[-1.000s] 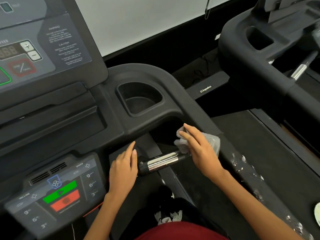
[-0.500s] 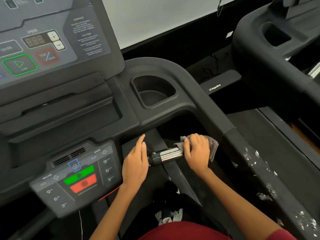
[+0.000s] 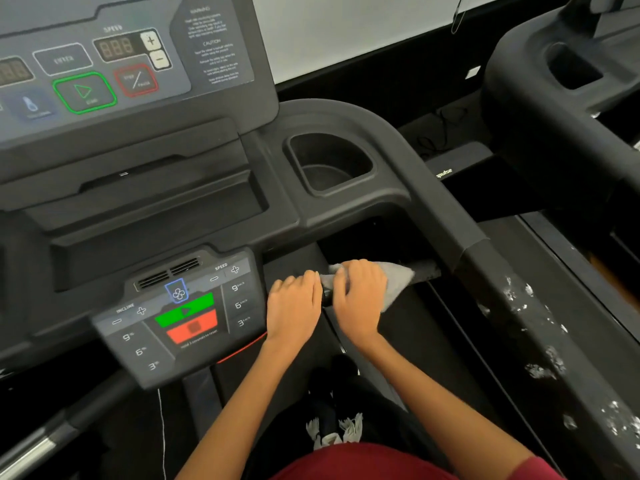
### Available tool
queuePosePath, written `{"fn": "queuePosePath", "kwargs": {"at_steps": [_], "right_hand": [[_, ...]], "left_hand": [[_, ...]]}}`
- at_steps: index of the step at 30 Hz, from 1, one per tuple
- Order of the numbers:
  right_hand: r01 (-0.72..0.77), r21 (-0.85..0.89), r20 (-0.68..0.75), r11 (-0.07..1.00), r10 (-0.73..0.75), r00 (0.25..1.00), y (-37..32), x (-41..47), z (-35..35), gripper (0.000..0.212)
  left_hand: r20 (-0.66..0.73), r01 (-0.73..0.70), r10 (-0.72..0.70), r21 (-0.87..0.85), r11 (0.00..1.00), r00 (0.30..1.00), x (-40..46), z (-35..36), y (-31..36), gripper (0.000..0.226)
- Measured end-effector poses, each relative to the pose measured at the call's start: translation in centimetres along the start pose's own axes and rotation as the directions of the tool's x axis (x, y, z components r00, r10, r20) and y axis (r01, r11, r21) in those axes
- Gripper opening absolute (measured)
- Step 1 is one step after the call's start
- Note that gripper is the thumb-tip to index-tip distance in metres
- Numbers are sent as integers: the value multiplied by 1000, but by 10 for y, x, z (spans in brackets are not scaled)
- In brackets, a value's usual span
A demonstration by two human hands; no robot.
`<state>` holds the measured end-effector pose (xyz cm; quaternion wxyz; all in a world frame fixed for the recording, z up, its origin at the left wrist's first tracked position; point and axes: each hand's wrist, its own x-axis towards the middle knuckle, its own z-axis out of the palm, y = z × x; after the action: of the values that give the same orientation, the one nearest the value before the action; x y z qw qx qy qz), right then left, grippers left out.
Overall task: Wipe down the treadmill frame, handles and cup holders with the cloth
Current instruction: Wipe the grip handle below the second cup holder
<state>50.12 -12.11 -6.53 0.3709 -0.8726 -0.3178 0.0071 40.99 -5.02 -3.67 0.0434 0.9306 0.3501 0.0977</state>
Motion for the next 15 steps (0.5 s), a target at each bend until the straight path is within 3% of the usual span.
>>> {"fn": "queuePosePath", "kwargs": {"at_steps": [3,6,9,12,15], "right_hand": [[52,95,26,994,-55,998,-18,-15,10,23],[211,92,75,973,-219,973,-8,-16,4,27],[403,128,165,906,-420,892,14,-11,-10,30],[557,182,263,810,-586,766,39,-1,-22,34],[659,127,340,741,-657,673,67,13,-41,40]], "left_hand": [[9,-32,32,56,998,999,-4,1,-3,9],[-29,-37,37,9,999,999,-6,2,-4,17],[-81,-68,69,8,998,994,-9,2,-4,24],[-81,-81,79,-29,996,994,-13,5,-3,28],[-80,-60,56,-41,997,995,-16,7,-2,37]]}}
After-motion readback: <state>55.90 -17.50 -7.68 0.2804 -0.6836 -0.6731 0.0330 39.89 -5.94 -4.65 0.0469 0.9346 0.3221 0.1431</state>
